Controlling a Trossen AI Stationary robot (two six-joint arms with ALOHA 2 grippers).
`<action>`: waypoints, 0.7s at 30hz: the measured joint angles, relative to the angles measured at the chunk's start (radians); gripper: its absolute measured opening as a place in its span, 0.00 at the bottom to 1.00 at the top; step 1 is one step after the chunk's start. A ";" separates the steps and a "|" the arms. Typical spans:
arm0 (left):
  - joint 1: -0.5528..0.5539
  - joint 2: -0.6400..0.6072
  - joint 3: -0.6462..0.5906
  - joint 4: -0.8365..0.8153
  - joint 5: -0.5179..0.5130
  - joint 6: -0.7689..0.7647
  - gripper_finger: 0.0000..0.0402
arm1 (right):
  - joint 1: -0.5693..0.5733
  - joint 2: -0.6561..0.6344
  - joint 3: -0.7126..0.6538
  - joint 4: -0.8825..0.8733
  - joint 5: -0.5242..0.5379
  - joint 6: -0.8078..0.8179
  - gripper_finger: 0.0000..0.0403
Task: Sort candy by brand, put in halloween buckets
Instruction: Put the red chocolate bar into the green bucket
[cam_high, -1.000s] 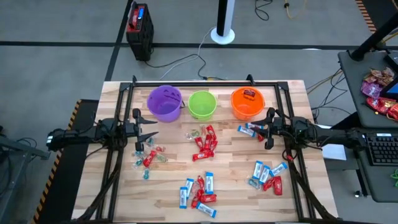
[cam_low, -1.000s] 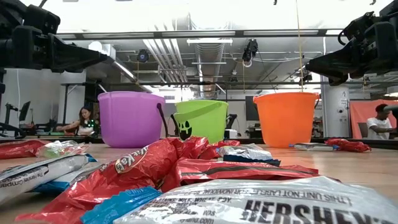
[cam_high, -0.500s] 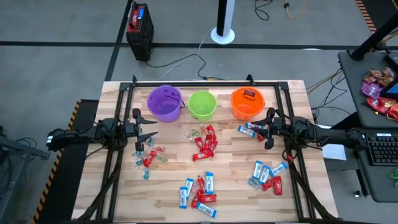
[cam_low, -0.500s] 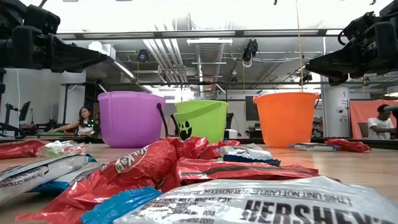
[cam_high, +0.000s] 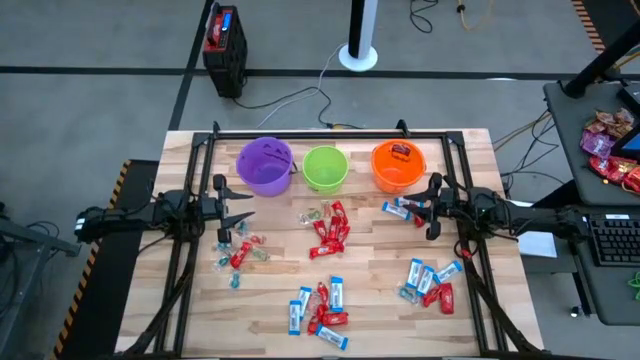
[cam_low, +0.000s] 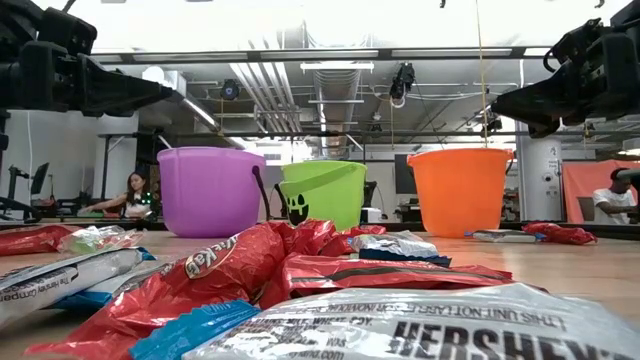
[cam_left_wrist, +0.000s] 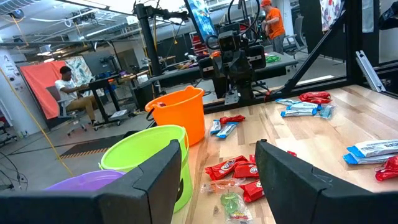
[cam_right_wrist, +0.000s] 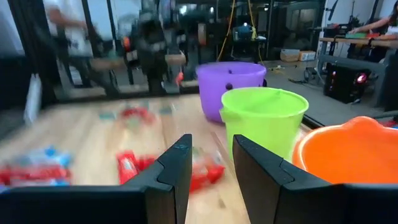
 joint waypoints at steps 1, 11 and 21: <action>0.000 0.000 0.000 0.000 0.000 0.000 0.47 | 0.000 0.000 0.000 0.028 0.000 0.040 0.27; 0.000 0.000 0.000 0.000 0.000 0.000 0.47 | 0.000 0.006 0.001 0.358 0.008 0.601 0.27; 0.000 0.001 0.000 0.208 -0.009 -0.233 0.47 | 0.000 0.220 0.401 -0.019 0.084 0.747 0.27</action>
